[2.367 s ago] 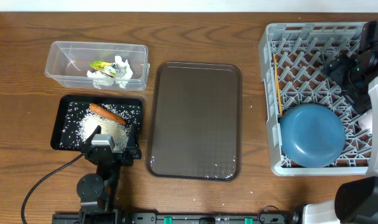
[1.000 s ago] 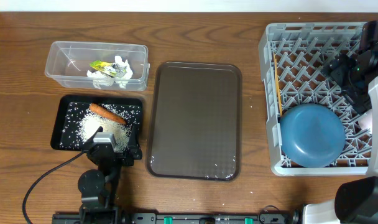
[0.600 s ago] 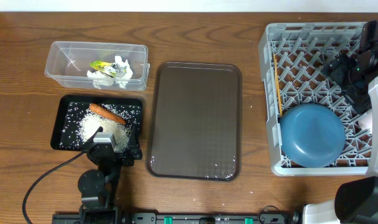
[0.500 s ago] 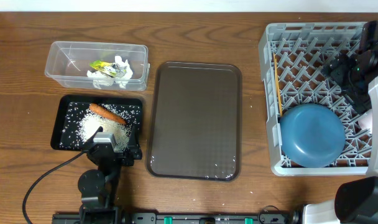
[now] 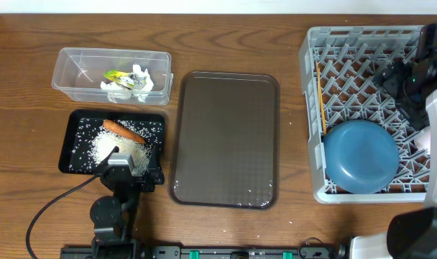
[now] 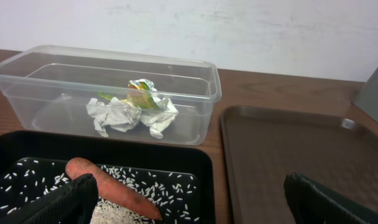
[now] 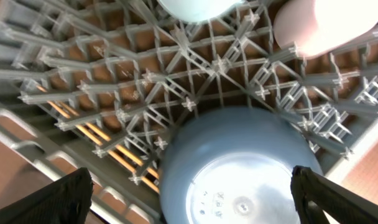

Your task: Sort waste into correct bins and load items into the dishwasher rack

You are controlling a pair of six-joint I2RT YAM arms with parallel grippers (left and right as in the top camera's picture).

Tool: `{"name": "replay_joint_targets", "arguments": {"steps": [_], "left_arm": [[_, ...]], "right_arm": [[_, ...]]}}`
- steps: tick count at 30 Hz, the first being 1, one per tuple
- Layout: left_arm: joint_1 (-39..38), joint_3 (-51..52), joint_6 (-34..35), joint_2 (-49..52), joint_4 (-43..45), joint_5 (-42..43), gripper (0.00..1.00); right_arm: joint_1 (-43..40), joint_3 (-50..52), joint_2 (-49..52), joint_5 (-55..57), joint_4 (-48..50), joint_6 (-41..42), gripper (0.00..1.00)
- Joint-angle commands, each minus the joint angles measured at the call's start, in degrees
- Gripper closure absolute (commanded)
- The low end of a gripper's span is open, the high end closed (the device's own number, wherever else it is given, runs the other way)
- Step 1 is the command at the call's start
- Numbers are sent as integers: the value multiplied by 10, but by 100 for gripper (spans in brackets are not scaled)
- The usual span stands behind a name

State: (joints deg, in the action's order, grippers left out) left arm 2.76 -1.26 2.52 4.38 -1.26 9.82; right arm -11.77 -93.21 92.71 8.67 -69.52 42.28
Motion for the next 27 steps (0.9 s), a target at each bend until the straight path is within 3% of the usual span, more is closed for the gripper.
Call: {"name": "replay_joint_targets", "arguments": {"steps": [1, 8, 18, 27], "left_arm": [[-3, 10, -12, 0, -19, -5, 2], [-3, 10, -12, 0, -19, -4, 2], [-3, 10, -12, 0, -19, -5, 2], [-3, 10, -12, 0, -19, -5, 2]], "right_arm": [[13, 42, -64, 1, 40, -2, 1], [43, 229, -235, -49, 252, -41, 1], [148, 485, -464, -46, 502, -178, 1], [168, 654, -592, -52, 567, -188, 1]]}}
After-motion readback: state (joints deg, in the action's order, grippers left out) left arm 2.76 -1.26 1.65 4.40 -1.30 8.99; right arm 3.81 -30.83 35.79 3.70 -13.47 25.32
